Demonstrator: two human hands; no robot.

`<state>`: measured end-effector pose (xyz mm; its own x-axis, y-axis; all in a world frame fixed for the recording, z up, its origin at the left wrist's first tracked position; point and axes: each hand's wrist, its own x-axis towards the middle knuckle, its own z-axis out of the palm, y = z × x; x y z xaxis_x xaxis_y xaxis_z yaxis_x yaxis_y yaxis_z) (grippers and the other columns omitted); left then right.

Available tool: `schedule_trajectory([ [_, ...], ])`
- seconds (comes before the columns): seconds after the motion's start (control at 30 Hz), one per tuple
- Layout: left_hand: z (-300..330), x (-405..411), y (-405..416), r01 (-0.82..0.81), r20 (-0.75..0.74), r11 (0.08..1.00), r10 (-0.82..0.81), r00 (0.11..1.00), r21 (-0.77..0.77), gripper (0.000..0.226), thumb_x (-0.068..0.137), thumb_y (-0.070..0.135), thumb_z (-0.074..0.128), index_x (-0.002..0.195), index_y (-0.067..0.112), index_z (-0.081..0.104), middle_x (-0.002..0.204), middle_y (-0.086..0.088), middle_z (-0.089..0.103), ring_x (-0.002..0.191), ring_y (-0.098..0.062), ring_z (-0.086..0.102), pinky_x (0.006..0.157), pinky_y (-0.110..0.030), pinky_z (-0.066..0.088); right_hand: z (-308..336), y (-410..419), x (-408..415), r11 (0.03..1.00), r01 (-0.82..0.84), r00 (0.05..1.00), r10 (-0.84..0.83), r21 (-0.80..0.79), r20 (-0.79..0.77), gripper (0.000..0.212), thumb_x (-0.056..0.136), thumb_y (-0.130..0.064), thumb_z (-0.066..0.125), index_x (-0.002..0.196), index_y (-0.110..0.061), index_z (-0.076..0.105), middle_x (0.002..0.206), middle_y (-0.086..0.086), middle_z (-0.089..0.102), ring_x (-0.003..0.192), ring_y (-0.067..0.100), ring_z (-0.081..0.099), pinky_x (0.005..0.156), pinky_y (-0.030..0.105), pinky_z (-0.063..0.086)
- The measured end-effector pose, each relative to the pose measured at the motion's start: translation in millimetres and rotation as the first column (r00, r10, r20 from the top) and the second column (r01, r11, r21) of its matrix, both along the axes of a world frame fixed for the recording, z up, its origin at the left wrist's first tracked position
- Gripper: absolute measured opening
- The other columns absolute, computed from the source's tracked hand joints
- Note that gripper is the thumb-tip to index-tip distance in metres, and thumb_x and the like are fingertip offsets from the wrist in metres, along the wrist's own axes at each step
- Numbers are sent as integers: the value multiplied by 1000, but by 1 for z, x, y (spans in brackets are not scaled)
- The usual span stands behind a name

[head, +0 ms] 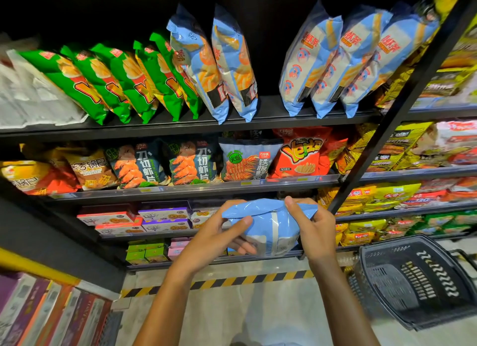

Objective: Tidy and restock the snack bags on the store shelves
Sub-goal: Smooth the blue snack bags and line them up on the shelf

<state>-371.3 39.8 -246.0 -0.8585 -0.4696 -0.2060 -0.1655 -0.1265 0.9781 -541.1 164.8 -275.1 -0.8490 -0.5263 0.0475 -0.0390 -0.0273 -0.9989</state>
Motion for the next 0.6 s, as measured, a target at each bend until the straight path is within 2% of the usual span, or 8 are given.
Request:
schedule_trajectory([
  [0.1, -3, 0, -3, -46, 22, 995, 48, 999, -90, 35, 98, 43, 57, 129, 26, 60, 99, -18, 77, 79, -38, 77, 64, -31, 60, -2, 0, 0, 1000, -10, 1000, 10, 23, 3, 17, 92, -22, 75, 85, -7, 75, 77, -3, 75, 72, 5, 70, 62, 22, 55],
  [0.2, -3, -2, -2, -119, 51, 983, 127, 991, -138, 41, 100, 49, 47, 120, 19, 64, 86, -20, 78, 73, -37, 76, 57, -27, 57, 2, 0, 4, 999, -30, 1000, 29, 23, 9, 24, 89, -30, 74, 86, -6, 75, 77, -3, 75, 73, 6, 71, 61, 19, 53],
  [0.3, -5, -6, -1, -187, 91, 974, 199, 976, -127, 49, 106, 47, 37, 112, 10, 68, 74, -23, 75, 68, -30, 76, 61, -29, 57, 5, -2, 4, 995, -78, 997, 77, 61, 14, 39, 89, -41, 69, 89, -3, 75, 75, -4, 74, 71, 6, 70, 59, 19, 51],
  [0.37, -7, -7, -3, -233, 100, 965, 246, 964, -122, 55, 108, 48, 34, 107, 7, 70, 70, -25, 74, 67, -30, 76, 64, -32, 57, 8, -1, 5, 989, -110, 994, 110, 101, 8, 64, 93, -57, 64, 82, 6, 69, 67, 4, 66, 63, 13, 64, 59, 29, 48],
  [0.4, -8, -7, -4, -254, 100, 959, 267, 959, -122, 56, 108, 48, 33, 106, 6, 71, 69, -25, 73, 68, -31, 76, 63, -32, 58, 9, -1, 5, 986, -114, 994, 113, 122, 7, 77, 93, -64, 61, 76, 11, 59, 63, 8, 57, 60, 16, 55, 60, 33, 41],
  [0.47, -8, -6, -6, -280, 107, 952, 293, 950, -121, 56, 109, 48, 32, 108, 8, 70, 67, -26, 72, 68, -34, 76, 59, -29, 60, 10, -1, 5, 989, -74, 997, 71, 126, 30, 73, 98, -57, 58, 65, 7, 44, 61, 7, 44, 59, 17, 41, 62, 34, 31],
  [0.53, -9, -6, -6, -276, 112, 953, 290, 950, -128, 54, 109, 48, 30, 110, 13, 70, 66, -25, 72, 68, -33, 76, 57, -26, 59, 9, -2, 4, 989, -44, 998, 37, 142, 56, 59, 104, -42, 54, 62, -2, 42, 61, 7, 42, 59, 16, 39, 62, 34, 30],
  [0.6, -10, -6, -6, -273, 96, 953, 286, 953, -131, 53, 110, 47, 29, 112, 15, 71, 67, -24, 73, 68, -33, 77, 58, -28, 61, 11, -3, 5, 986, -41, 998, 32, 162, 57, 57, 105, -39, 53, 62, -4, 41, 61, 7, 42, 58, 16, 39, 61, 33, 30],
])
